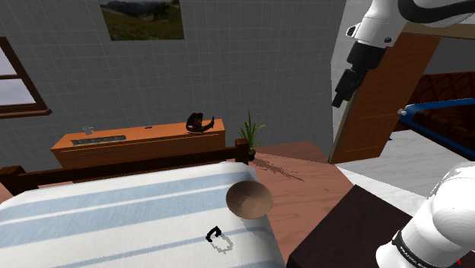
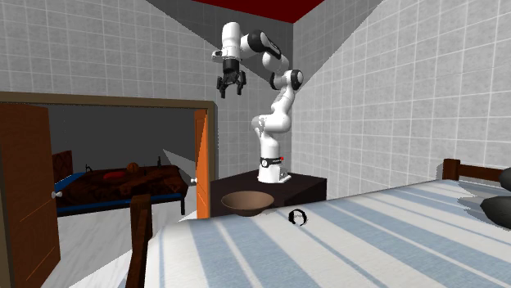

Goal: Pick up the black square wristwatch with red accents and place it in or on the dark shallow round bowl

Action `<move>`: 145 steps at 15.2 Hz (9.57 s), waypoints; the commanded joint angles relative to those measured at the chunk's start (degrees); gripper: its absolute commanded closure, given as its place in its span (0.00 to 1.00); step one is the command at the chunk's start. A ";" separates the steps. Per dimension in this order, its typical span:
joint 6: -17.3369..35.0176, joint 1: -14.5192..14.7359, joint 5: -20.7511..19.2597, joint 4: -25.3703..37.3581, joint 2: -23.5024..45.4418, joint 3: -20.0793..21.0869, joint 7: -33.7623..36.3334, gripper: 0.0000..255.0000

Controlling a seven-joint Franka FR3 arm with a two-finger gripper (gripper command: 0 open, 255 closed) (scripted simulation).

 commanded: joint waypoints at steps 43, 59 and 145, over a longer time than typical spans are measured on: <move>41.85 15.64 -22.21 19.59 72.43 30.01 57.23 0.00; 45.55 18.64 -25.88 22.02 79.22 27.17 59.99 0.00; 42.22 -0.73 -9.30 3.22 53.63 28.97 32.69 0.00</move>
